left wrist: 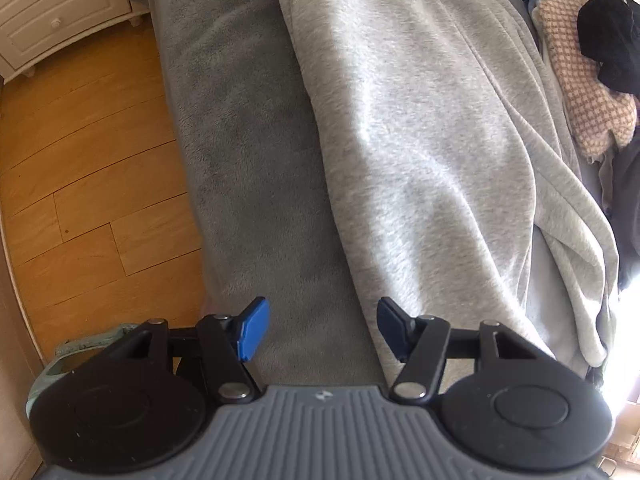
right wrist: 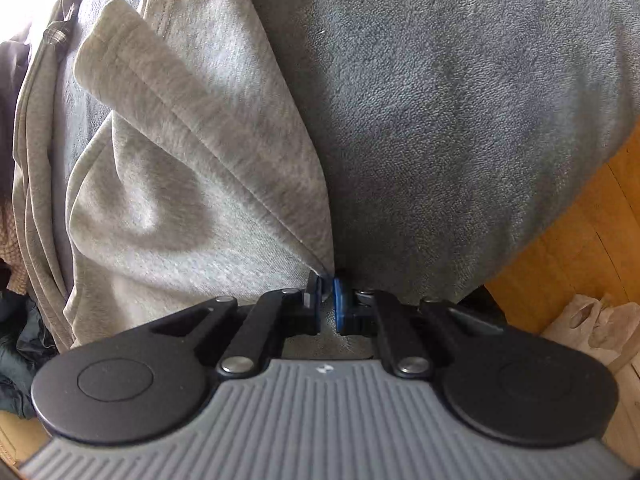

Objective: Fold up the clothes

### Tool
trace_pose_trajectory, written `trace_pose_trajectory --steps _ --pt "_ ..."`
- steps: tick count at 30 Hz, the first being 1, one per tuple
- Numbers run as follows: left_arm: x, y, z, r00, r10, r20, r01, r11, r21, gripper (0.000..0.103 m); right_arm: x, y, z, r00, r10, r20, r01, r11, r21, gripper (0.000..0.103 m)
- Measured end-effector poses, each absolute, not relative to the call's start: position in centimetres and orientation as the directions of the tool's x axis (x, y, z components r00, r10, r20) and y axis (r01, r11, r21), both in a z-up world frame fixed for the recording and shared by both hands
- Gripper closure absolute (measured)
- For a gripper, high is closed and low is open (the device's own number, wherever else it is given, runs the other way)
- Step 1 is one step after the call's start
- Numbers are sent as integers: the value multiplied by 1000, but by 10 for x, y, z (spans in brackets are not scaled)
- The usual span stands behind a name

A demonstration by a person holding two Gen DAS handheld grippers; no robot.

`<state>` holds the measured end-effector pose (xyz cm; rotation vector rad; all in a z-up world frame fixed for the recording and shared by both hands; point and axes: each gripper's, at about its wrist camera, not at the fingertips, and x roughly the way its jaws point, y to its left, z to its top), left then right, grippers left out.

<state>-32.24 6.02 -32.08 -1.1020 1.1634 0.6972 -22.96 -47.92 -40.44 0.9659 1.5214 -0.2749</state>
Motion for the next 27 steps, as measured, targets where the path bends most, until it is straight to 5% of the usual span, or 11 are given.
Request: trace_pose_trajectory --steps 2,5,13,18,20,21,22,27 --pt "-316 59 -322 288 -104 -952 -877 371 -306 42 -229 -480 -404 97 412 -906 669 647 366 94" --pt "-308 56 -326 269 -106 -957 -871 397 -288 42 -230 -483 -394 74 381 -922 602 719 346 71" --pt "-295 46 -336 212 -96 -973 -888 396 -233 41 -204 -479 -323 297 253 -921 279 899 337 51" --pt "-291 39 -337 168 -87 -982 -905 382 -188 39 -148 -445 -333 292 252 -922 125 946 299 40" --pt "-289 36 -335 152 -81 -985 -904 391 -172 39 -137 -445 -337 294 204 -934 129 960 250 45" --pt "-288 34 -334 144 -77 -987 -902 400 -163 39 -135 -448 -338 301 191 -934 146 959 243 75" --pt "-286 33 -334 136 -74 -988 -900 408 -154 39 -133 -452 -339 310 182 -933 168 956 242 94" --pt "-284 28 -334 126 -70 -990 -896 419 -143 39 -196 -526 -327 442 144 -885 501 779 377 98"
